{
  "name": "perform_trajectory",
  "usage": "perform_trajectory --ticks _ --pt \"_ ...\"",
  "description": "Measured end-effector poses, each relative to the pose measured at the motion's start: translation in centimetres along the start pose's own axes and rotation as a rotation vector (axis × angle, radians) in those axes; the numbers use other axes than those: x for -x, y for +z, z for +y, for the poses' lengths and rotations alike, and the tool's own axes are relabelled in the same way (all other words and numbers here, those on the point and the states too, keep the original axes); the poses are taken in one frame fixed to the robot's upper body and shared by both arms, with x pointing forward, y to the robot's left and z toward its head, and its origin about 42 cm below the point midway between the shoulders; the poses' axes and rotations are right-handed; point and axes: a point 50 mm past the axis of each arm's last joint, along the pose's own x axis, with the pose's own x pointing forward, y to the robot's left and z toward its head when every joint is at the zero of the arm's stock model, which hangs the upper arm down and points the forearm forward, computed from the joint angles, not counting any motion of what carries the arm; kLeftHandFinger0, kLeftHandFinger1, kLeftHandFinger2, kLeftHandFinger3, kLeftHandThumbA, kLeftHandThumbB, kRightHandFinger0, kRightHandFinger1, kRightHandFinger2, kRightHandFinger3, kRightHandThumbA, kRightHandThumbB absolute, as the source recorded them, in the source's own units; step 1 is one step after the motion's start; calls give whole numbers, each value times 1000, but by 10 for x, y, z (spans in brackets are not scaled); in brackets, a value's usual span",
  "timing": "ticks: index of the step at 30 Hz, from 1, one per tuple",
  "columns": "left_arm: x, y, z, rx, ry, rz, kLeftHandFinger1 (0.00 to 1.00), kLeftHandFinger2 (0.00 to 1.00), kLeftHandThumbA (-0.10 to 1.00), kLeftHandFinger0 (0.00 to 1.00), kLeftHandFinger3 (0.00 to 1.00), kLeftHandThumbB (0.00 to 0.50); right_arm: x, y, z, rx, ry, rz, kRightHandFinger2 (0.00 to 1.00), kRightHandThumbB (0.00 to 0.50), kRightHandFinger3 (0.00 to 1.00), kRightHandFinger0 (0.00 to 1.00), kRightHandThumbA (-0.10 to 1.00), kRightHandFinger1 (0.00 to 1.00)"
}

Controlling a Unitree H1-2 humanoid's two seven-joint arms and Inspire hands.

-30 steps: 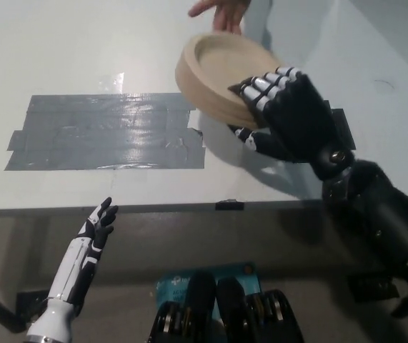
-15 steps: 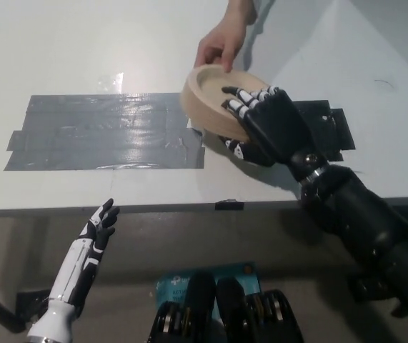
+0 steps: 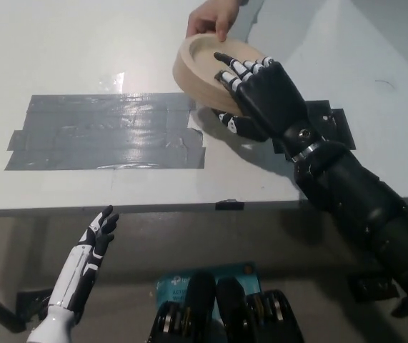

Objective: A stack of plates is kept in the middle of the desk close to the robot and the robot grabs the stack with its right hand, picks it up and hands it to a person.

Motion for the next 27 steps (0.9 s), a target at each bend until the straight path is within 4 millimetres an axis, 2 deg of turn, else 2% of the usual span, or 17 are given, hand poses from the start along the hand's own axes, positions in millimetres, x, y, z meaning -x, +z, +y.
perform_trajectory --ticks 1,2,4,8,10,16,18,24,25,27 --pt "0 0 0 0 0 0 1000 1000 1000 1000 1000 0 -1 2 -1 -9 5 3 1000 500 1000 1000 654 1000" --pt "0 0 0 0 0 1 1000 1000 1000 1000 1000 0 -1 4 -2 -21 17 8 1000 500 1000 1000 724 1000" --pt "0 0 0 0 0 1 1000 1000 1000 1000 1000 0 1 8 -1 -40 35 15 1000 500 1000 1000 791 1000" --pt "0 0 0 0 0 3 1000 1000 1000 1000 1000 0 6 16 -2 -84 66 27 1000 500 1000 1000 833 1000" --pt "-1 0 0 0 0 2 1000 1000 1000 1000 1000 0 8 20 -6 -108 75 33 1000 500 1000 1000 887 1000" --pt "-1 0 0 1 0 3 1000 1000 1000 1000 1000 0 20 25 -31 -163 48 33 1000 500 1000 1000 954 1000" --pt "-1 0 0 1 0 5 1000 1000 1000 1000 1000 0 29 23 -41 -181 38 40 1000 500 1000 1000 961 1000" --pt "-2 -1 0 2 0 9 1000 1000 1000 1000 1000 2 52 18 -71 -200 0 49 1000 500 1000 1000 886 1000" --pt "-2 -1 0 2 0 10 1000 1000 1000 1000 1000 8 57 18 -76 -203 -6 49 1000 482 1000 1000 914 1000" --pt "-1 -1 0 2 0 13 1000 1000 1000 1000 1000 11 72 21 -86 -216 -23 53 1000 479 1000 1000 935 1000"
